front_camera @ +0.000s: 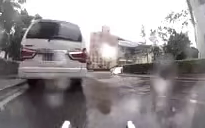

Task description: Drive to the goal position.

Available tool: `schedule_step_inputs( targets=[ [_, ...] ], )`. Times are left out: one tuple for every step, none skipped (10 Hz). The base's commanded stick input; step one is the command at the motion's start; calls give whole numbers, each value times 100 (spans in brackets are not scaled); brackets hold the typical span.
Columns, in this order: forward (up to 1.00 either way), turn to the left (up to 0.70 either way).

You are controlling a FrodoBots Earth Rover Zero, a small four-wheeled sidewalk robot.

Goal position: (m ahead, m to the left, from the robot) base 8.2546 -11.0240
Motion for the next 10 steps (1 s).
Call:
schedule_step_inputs(
  targets=[
    [70,0],
    [70,0],
    [70,0],
    [70,0],
    [70,0],
    [70,0],
    [70,0],
    [70,0],
    [70,0],
    [70,0]
  ],
)
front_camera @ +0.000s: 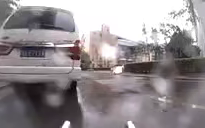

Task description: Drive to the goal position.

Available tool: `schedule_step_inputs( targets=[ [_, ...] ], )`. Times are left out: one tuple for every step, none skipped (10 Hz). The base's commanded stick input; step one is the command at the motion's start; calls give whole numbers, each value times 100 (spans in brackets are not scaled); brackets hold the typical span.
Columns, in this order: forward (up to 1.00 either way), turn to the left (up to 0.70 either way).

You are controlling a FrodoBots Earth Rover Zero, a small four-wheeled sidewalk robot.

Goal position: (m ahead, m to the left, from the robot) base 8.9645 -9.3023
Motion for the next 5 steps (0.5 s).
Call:
schedule_step_inputs(
  targets=[
    [70,0],
    [70,0],
    [70,0],
    [70,0],
    [70,0]
  ],
)
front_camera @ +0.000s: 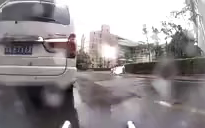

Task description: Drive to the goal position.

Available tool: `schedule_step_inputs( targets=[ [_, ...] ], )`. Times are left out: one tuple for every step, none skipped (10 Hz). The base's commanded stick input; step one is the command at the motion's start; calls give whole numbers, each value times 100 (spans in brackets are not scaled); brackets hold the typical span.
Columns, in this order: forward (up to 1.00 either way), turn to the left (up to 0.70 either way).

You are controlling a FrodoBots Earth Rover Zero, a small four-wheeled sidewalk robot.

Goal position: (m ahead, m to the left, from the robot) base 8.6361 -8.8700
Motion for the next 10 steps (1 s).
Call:
schedule_step_inputs(
  targets=[
    [70,0],
    [70,0],
    [70,0],
    [70,0],
    [70,0],
    [70,0],
    [70,0],
    [70,0],
    [70,0],
    [70,0]
  ],
)
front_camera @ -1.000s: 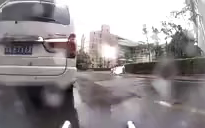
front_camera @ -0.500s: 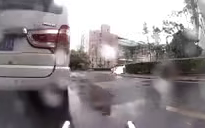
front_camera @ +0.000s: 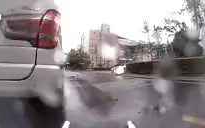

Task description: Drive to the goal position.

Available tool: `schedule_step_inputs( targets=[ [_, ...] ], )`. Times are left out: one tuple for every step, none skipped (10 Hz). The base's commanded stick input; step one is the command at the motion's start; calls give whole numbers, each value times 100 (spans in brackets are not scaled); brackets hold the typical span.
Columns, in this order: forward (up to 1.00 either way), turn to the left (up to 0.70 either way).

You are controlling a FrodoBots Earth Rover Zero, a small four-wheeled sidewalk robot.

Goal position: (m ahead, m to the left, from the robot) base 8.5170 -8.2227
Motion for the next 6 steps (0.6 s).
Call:
schedule_step_inputs(
  targets=[
    [70,0],
    [70,0],
    [70,0],
    [70,0],
    [70,3],
    [70,13]
  ],
)
